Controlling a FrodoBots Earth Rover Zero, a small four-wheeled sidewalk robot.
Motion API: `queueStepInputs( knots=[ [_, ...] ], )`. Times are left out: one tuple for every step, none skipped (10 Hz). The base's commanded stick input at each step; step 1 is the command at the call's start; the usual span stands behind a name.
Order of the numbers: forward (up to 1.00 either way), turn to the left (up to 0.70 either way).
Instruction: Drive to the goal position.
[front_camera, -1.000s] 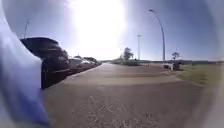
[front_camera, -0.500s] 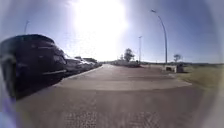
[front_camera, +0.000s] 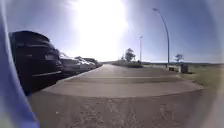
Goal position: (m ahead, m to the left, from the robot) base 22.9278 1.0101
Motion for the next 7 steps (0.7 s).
queueStepInputs(
  knots=[
    [1.00, 0.00],
    [1.00, 0.00],
    [1.00, 0.00],
    [1.00, 0.00],
    [1.00, 0.00],
    [1.00, 0.00],
    [1.00, 0.00]
  ],
)
